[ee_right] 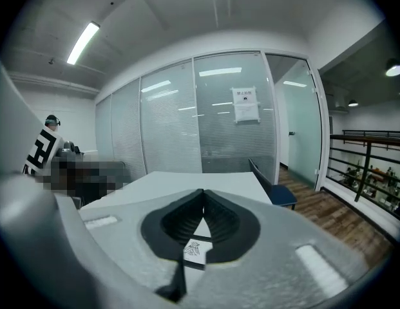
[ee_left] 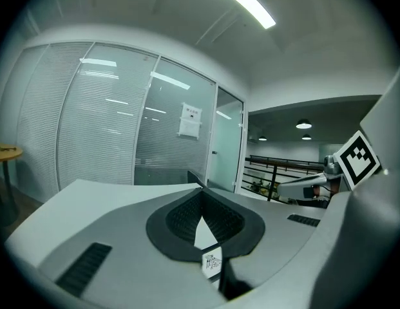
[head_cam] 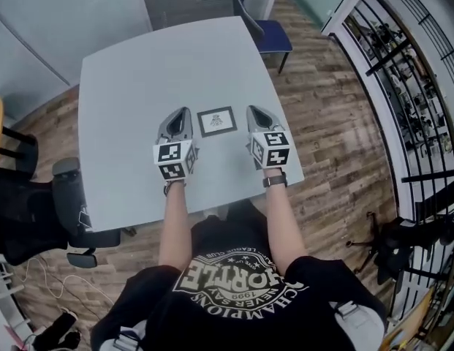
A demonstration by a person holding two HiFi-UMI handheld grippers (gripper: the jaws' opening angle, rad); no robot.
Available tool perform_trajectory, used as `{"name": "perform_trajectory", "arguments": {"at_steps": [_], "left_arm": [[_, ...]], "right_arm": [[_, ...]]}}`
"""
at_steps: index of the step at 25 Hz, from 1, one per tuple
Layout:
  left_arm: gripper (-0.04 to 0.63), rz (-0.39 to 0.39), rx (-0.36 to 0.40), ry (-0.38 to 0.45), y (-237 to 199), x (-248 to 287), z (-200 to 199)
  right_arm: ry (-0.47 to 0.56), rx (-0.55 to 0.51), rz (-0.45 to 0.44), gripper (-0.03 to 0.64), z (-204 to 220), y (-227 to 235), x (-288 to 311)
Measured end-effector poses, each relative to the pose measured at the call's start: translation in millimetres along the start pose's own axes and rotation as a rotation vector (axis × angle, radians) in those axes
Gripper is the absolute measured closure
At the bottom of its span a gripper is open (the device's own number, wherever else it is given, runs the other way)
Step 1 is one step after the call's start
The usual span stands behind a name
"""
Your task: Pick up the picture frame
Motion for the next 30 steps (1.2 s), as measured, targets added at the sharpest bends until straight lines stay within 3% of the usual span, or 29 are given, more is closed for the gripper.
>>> {"name": "perform_trajectory", "arguments": {"at_steps": [11, 19, 25, 27, 30], "left_arm": [[0.591, -0.014, -0.07, -0.222, -25, 91, 62], [0.591, -0.033, -0.194, -0.383, -34, 127, 135], [0.589, -0.051, -0.234, -0.471, -39, 150, 176], [0.589, -0.052, -0.248, -0.495, -41, 153, 187], [0.55, -0.044, -0.269, -0.53, -40, 160, 201]], "right_arm": [[-0.195, 0.034, -0.074, 0.618, 49, 47, 102], [-0.368, 0.059, -0.148, 0.617, 108, 50, 151], [-0.453, 0.089, -0.168, 0.615, 147, 55, 181], [-0.478, 0.102, -0.172, 0.551, 157, 56, 187], [-0.509, 0.105, -0.162, 0.537, 168, 59, 196]]}}
Point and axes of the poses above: the fingertips, and each gripper's own axes: x forward along the fingers, y to its right, z out of its underside, the point moved 9 cm from there along -x, backward along the fingers, and after that the axes turned 1 degree about y, right-handed, at the moved point
